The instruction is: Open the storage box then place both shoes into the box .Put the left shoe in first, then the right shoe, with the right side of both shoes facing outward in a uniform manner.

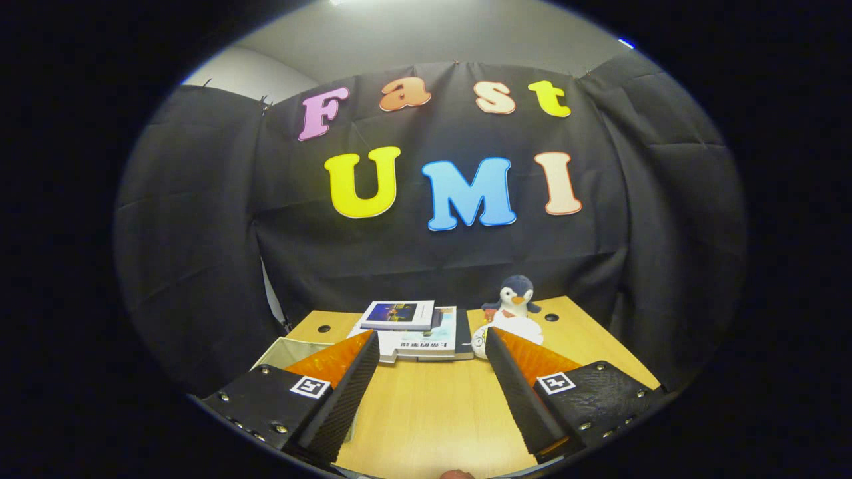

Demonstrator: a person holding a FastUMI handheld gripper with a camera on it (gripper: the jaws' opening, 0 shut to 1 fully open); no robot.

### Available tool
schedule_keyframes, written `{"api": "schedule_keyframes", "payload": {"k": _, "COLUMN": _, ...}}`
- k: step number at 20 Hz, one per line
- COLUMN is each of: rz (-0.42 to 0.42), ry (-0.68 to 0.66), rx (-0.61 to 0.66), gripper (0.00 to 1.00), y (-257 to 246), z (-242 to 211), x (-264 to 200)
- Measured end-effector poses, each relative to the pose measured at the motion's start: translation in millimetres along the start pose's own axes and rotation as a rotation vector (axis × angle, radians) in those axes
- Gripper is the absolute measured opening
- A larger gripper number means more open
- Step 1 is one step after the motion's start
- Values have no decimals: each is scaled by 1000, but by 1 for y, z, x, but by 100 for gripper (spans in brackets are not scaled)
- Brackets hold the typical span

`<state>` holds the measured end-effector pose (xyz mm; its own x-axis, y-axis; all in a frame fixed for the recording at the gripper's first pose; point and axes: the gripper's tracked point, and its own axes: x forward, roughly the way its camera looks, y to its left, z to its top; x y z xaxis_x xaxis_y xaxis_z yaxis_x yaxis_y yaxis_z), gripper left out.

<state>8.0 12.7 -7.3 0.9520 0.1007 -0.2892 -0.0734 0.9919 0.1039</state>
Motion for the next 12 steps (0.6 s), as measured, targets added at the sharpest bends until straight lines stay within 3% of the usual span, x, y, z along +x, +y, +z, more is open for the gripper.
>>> {"api": "schedule_keyframes", "payload": {"k": 7, "rz": -61, "ry": -214, "rx": -98, "gripper": 97, "y": -46, "z": 39, "x": -26}}
{"api": "schedule_keyframes", "payload": {"k": 12, "rz": -61, "ry": -286, "rx": -70, "gripper": 97, "y": -56, "z": 57, "x": -32}}
